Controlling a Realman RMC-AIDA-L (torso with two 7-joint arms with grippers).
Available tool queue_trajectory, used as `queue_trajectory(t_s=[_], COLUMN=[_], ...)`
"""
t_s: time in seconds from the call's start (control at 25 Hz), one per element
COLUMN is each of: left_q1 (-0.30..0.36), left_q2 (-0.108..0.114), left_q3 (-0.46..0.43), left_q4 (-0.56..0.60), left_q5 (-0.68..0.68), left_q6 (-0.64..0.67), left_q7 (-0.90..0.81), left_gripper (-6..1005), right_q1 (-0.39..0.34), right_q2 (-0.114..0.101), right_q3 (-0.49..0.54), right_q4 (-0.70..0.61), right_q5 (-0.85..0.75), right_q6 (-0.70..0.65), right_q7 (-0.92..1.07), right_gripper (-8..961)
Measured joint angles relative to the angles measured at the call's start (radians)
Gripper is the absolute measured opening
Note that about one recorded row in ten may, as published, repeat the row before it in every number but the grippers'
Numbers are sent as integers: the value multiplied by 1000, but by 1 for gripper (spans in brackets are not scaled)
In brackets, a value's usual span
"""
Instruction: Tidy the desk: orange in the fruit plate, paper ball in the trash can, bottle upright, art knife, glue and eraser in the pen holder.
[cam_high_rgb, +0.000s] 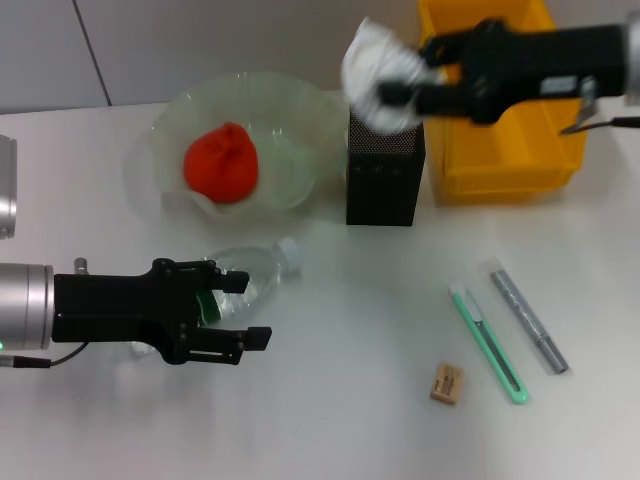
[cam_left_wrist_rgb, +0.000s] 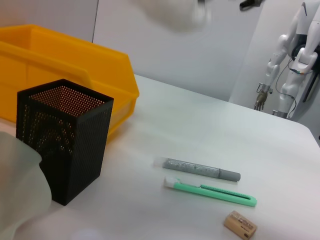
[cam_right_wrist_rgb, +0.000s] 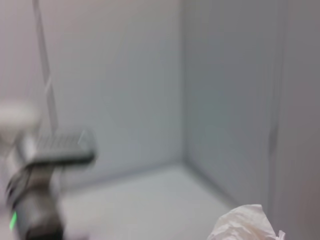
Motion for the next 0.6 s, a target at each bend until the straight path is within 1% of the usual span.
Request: queue_trajectory(t_s=[0.08,0.16,0.24,0.32,0.4,0.48,0.6], left_q1=[-1,-2,-4,-6,-7,-7,-8], left_q2=[0,0,0,0,0,0,0], left_q3=[0,0,0,0,0,0,0], left_q4=[0,0,0,0,0,0,0], left_q5=[0,0,0,0,0,0,0], left_q6=[0,0,0,0,0,0,0], left_q7=[0,0,0,0,0,0,-1], left_gripper=[812,812,812,812,812,813,813], right_q1=[-22,-37,-52,-63,-74,-84,-86], right_q2=[-9,-12,-9,-3,8,16,19], right_q3=[51,111,179,218,242,244,221], right_q4=[35,69,109,131,145,154,187], right_q5=[68,110,142,155,162,162,153], right_q6=[6,23,63,111,182,264,385], right_q7=[-26,-53,-90,-121,-151,-179,-202], right_gripper=[402,401,400,399,398,398,396])
